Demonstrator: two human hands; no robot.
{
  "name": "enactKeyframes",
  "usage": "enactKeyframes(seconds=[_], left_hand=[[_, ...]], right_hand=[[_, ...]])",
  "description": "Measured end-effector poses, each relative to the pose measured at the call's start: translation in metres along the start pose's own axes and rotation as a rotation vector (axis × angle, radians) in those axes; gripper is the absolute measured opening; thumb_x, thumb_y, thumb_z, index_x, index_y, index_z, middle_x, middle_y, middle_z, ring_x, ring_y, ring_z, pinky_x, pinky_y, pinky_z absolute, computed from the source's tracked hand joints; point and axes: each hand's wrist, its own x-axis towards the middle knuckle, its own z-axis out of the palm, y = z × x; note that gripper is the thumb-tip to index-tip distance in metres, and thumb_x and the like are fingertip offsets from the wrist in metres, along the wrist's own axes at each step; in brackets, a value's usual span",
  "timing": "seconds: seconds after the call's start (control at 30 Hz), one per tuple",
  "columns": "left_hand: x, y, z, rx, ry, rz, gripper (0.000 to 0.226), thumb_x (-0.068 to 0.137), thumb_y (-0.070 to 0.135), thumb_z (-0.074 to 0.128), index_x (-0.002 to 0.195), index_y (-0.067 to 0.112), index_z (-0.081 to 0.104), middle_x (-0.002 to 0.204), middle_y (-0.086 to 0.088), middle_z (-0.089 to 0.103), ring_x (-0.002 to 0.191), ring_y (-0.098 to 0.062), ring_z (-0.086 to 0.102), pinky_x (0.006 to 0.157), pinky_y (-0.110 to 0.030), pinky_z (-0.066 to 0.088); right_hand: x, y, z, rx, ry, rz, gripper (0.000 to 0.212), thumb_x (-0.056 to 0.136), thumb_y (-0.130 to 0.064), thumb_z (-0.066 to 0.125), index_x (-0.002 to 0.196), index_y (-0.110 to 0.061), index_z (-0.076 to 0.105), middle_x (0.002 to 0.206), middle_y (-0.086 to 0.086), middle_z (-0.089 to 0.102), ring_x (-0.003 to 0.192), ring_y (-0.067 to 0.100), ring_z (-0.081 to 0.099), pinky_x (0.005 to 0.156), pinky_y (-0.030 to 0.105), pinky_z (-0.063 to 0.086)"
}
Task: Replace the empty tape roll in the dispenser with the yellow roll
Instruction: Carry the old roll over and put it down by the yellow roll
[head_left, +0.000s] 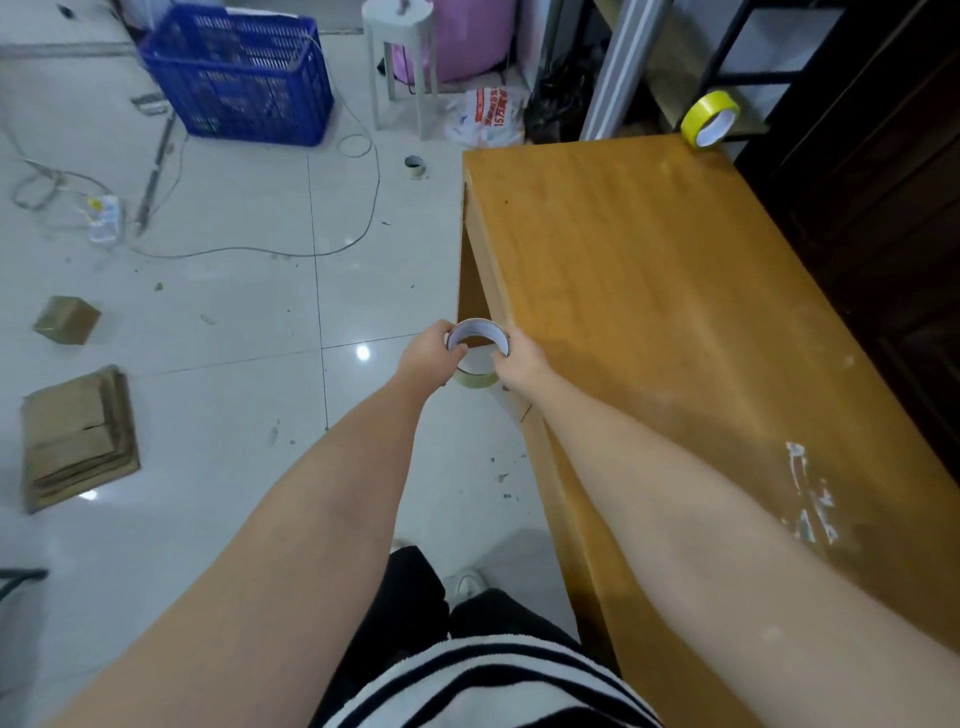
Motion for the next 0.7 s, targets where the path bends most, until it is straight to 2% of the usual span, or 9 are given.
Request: enactKeyframes(seconds=[0.1, 0.3, 0.43, 0.57, 0.7], left_hand=[[0.024, -0.005, -0.014, 0.015, -0.008, 0.004, 0.031, 0.094, 0.020, 0.049, 0.123, 0.009, 0.050, 0.089, -0.010, 0.058, 0.075, -0.028, 0.060, 0.075, -0.042, 0.055], [0.079, -0.003, -0.055, 0.057, -0.061, 0.031, 0.030, 0.093, 0.017, 0.048, 0.122, 0.009, 0.050, 0.089, -0.010, 0.058, 0.078, -0.031, 0.062, 0.076, -0.042, 0.055], [0.117, -0.003, -0.086, 0.109, -0.064, 0.086, 0.028, 0.092, 0.014, 0.047, 0.118, 0.007, 0.052, 0.094, -0.014, 0.060, 0.096, -0.037, 0.063, 0.081, -0.041, 0.052], [0.149, -0.002, -0.110, 0.196, -0.094, 0.142, 0.030, 0.093, 0.012, 0.045, 0.122, 0.007, 0.052, 0.109, -0.017, 0.063, 0.102, -0.036, 0.060, 0.077, -0.036, 0.044], [0.178, 0.002, -0.126, 0.256, -0.117, 0.182, 0.031, 0.095, 0.014, 0.045, 0.124, 0.009, 0.051, 0.115, -0.014, 0.062, 0.106, -0.032, 0.058, 0.085, -0.036, 0.045]], right_hand=[[0.021, -0.015, 0.007, 0.002, -0.003, -0.005, 0.034, 0.095, -0.009, 0.040, 0.129, -0.008, 0.046, 0.102, 0.017, 0.056, 0.083, 0.027, 0.053, 0.082, 0.047, 0.053], [0.074, -0.052, 0.016, -0.024, 0.052, 0.029, 0.029, 0.094, -0.016, 0.043, 0.122, -0.008, 0.047, 0.106, 0.020, 0.059, 0.086, 0.035, 0.061, 0.079, 0.053, 0.056], [0.105, -0.081, 0.019, -0.004, 0.079, 0.047, 0.025, 0.092, -0.016, 0.041, 0.115, -0.012, 0.047, 0.094, 0.014, 0.056, 0.083, 0.036, 0.062, 0.078, 0.054, 0.055], [0.130, -0.105, 0.018, -0.017, 0.101, 0.068, 0.027, 0.091, -0.015, 0.038, 0.115, -0.013, 0.049, 0.093, 0.012, 0.055, 0.085, 0.034, 0.060, 0.082, 0.052, 0.055], [0.148, -0.129, 0.013, -0.007, 0.119, 0.075, 0.029, 0.094, -0.011, 0.035, 0.120, -0.008, 0.049, 0.092, 0.013, 0.052, 0.079, 0.029, 0.052, 0.076, 0.044, 0.050]])
